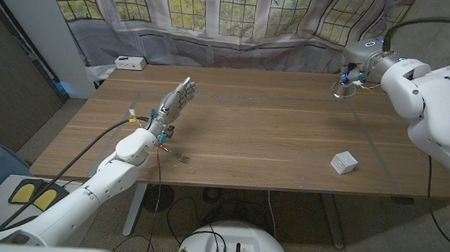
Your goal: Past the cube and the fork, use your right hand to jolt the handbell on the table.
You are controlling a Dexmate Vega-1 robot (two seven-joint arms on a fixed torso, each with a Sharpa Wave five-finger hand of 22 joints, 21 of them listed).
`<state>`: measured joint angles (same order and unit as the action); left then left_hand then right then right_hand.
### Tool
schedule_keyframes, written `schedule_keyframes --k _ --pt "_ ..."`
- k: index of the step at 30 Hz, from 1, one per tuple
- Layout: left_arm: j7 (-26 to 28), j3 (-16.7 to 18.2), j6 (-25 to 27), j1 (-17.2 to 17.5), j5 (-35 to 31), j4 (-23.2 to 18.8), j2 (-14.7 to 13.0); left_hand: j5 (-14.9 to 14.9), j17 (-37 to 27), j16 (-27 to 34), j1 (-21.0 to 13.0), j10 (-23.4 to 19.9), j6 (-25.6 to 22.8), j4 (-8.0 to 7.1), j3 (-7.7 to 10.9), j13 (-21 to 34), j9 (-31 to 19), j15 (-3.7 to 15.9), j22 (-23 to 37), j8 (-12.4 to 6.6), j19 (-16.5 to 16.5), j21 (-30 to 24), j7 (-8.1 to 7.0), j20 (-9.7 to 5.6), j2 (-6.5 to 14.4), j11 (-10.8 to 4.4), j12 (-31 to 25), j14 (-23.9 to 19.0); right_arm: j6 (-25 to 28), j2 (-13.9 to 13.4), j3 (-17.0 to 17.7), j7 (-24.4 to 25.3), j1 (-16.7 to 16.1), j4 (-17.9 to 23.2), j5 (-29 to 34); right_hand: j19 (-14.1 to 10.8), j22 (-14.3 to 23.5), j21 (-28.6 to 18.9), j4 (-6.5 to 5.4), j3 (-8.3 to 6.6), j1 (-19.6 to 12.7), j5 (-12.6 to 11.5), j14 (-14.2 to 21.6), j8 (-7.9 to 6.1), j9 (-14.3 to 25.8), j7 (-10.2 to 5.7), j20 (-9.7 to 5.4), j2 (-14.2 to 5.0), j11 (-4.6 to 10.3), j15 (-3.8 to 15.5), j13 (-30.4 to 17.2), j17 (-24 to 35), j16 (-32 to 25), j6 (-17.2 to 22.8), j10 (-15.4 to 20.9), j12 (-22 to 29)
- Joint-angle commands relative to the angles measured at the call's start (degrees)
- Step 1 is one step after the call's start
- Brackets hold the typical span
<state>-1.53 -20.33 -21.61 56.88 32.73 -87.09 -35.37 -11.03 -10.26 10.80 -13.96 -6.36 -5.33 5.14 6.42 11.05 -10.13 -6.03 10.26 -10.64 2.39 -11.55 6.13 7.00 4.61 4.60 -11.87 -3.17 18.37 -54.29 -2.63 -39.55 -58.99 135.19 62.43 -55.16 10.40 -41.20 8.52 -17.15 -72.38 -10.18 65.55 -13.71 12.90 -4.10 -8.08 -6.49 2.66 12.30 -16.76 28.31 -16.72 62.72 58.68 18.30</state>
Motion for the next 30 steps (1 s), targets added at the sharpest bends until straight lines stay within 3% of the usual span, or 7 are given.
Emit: schedule_keyframes --k 1,2,14,30 --pt "1.3 1.0 0.44 1.21 -0.3 -1.65 -0.98 0.17 -0.09 0.05 0.16 -0.23 -0.43 0.24 0.22 0.24 -0.18 0.24 0.21 -0.36 0.4 0.05 0.33 0.17 0.22 -0.03 -0.38 -0.11 -0.03 -1.82 -4.79 6.03 0.76 2.14 -14.02 0.25 -0.07 -0.56 -0.07 -0.1 -0.2 -0.24 0.09 -0.2 0.28 0.37 -1.0 -0.75 -1.31 0.43 -2.91 0.08 0.14 0.3 2.44 -0.15" --pt "1.43 1.11 0.43 1.31 -0.28 -1.71 -1.0 0.17 -0.09 0.04 0.17 -0.24 -0.45 0.24 0.22 0.24 -0.18 0.22 0.21 -0.37 0.45 0.07 0.34 0.16 0.22 -0.05 -0.38 -0.1 -0.01 -2.05 -5.34 6.3 1.06 2.32 -14.63 0.23 -0.09 -0.63 -0.01 -0.15 -0.26 -0.24 0.18 -0.19 0.28 0.35 -0.97 -0.75 -0.75 0.41 -2.84 0.14 0.1 0.3 2.37 -0.26" --pt "0.88 1.39 0.51 1.24 -0.05 -1.76 -1.43 0.18 -0.09 0.04 0.22 -0.27 -0.64 0.26 0.22 0.23 -0.18 0.13 0.21 -0.39 0.51 0.09 0.33 0.16 0.23 -0.06 -0.38 -0.12 0.92 -3.52 -12.78 8.96 5.74 2.69 -17.5 0.6 -0.12 -1.24 0.07 -0.16 -0.29 -0.14 0.31 -0.12 0.3 0.6 -0.79 -0.72 -1.22 0.39 -3.12 0.18 0.28 0.21 2.69 -0.35" --pt "-0.25 1.27 0.45 0.81 0.76 -1.11 -1.2 0.18 -0.09 0.0 0.27 -0.23 -0.84 0.29 0.25 0.23 -0.18 0.12 0.21 -0.39 0.66 0.13 0.29 0.11 0.26 -0.12 -0.35 -0.03 1.01 -2.54 -20.76 9.58 12.18 0.05 -18.57 0.61 -0.19 -1.73 0.09 -0.25 -0.22 -0.12 0.28 -0.07 0.31 0.78 -0.63 -0.73 -1.43 0.35 -3.14 0.18 0.47 0.16 2.74 -0.59"
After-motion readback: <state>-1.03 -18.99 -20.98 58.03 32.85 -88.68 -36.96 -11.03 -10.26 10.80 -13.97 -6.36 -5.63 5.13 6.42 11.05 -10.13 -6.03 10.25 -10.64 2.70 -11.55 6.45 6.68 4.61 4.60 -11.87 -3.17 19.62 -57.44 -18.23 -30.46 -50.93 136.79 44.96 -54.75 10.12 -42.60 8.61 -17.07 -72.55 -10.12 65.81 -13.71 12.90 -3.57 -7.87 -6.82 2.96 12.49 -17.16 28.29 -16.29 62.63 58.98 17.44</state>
